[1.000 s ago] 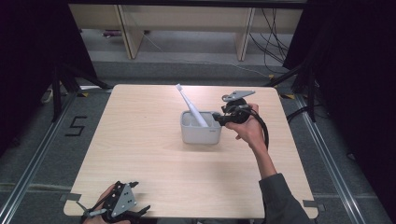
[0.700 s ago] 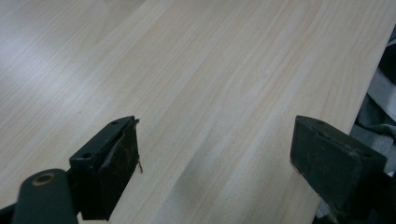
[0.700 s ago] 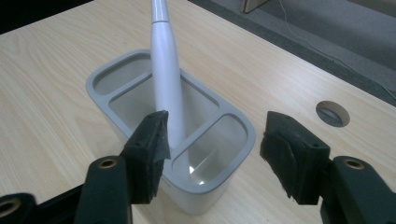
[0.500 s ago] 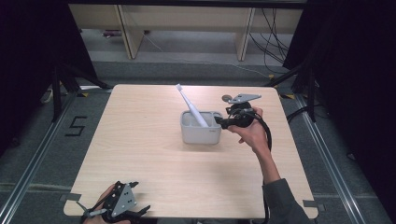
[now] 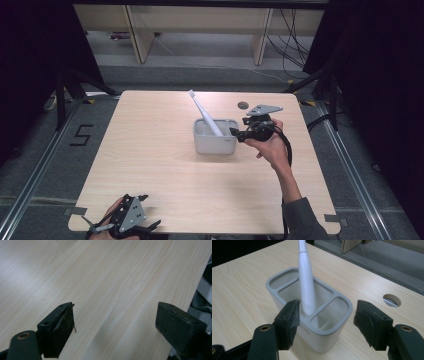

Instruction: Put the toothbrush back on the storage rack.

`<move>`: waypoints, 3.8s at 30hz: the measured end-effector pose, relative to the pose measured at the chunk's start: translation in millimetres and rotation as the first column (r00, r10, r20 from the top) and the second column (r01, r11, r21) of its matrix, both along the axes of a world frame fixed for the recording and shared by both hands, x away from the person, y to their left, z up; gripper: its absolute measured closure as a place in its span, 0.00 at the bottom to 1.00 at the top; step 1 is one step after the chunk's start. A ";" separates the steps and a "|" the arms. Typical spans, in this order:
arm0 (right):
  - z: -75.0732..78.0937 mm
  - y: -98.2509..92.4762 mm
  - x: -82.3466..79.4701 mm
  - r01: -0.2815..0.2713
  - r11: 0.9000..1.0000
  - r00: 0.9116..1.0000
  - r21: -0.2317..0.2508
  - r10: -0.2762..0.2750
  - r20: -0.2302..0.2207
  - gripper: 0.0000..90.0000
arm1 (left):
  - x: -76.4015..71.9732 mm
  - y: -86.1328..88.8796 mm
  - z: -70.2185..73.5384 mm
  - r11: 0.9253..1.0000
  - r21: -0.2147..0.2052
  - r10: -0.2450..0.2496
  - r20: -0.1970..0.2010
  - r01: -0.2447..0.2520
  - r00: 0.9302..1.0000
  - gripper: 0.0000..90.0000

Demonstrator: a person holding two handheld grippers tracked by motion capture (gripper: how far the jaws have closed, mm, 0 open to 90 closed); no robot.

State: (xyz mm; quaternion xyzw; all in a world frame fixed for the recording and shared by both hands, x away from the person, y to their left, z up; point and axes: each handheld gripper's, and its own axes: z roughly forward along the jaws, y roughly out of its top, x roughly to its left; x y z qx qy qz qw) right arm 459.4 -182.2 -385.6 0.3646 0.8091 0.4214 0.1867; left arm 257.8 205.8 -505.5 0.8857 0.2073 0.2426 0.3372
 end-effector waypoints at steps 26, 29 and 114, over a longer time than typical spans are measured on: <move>-7.5 -6.3 -9.9 0.011 1.000 1.000 -0.009 -0.011 -0.003 0.30 | -0.7 0.3 1.4 1.000 -0.012 -0.007 0.002 0.008 1.000 0.17; -7.7 -6.2 -10.7 0.001 1.000 1.000 -0.018 -0.001 -0.007 0.29 | -0.5 1.0 2.1 1.000 -0.023 -0.009 -0.007 0.009 1.000 0.17; -77.2 -2.3 -100.3 -0.117 0.993 0.991 -0.006 0.116 -0.071 0.18 | 0.3 0.7 1.8 1.000 -0.003 0.002 0.015 -0.002 1.000 0.17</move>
